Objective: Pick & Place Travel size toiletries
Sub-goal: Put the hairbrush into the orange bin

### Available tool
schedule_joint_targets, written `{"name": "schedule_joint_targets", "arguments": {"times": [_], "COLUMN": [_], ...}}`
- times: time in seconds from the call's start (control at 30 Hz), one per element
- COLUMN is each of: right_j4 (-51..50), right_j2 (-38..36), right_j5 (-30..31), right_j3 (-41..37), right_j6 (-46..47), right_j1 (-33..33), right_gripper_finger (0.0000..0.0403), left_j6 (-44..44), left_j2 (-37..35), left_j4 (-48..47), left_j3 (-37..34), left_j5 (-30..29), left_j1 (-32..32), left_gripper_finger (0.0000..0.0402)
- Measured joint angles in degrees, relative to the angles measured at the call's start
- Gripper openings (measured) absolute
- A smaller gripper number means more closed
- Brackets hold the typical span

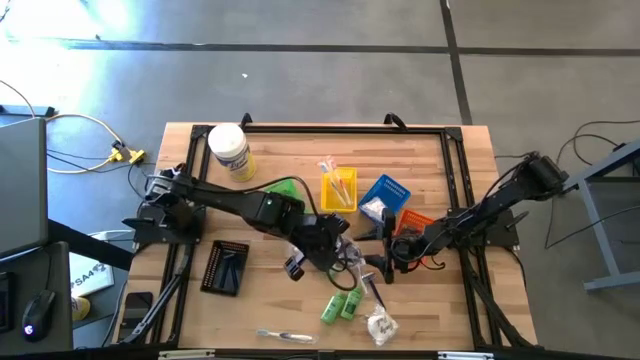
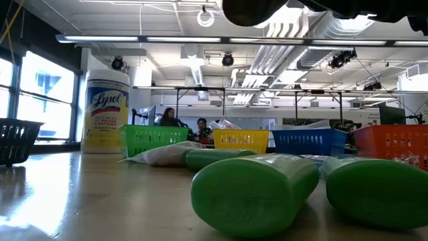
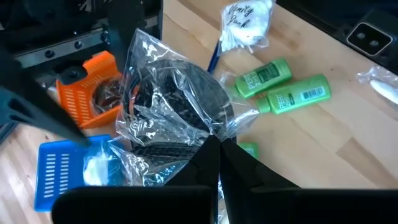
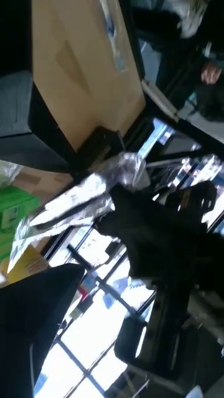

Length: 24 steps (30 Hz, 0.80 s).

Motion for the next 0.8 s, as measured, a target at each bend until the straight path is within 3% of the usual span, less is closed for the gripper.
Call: {"name": "schedule_joint_targets", "arguments": {"times": [0.2,0.5,0.8], "right_j4": [-2.6,-2.8,-2.7], "right_j2": [0.0,0.0,0.0], "right_j5": [-4.5,-4.8,-4.1], "right_j3": [0.0,0.0,0.0], "right_j6": [0.3,1.5,2.6], "right_j1": [-0.1,-1.1,-1.2], "right_gripper_finger": [0.0192,0.0021,0.0028], "left_j6": [1.1,1.1,-1.8], "left_j2": [0.0,0.0,0.0], "left_j4": [0.4,1.1,1.0], "left_j3": [0.0,0.0,0.0], "left_j5": [0.0,-0.1,0.6], "left_j1": [0.0,0.0,0.0], "left_gripper_finger": [0.0,0.0,0.0019]}}
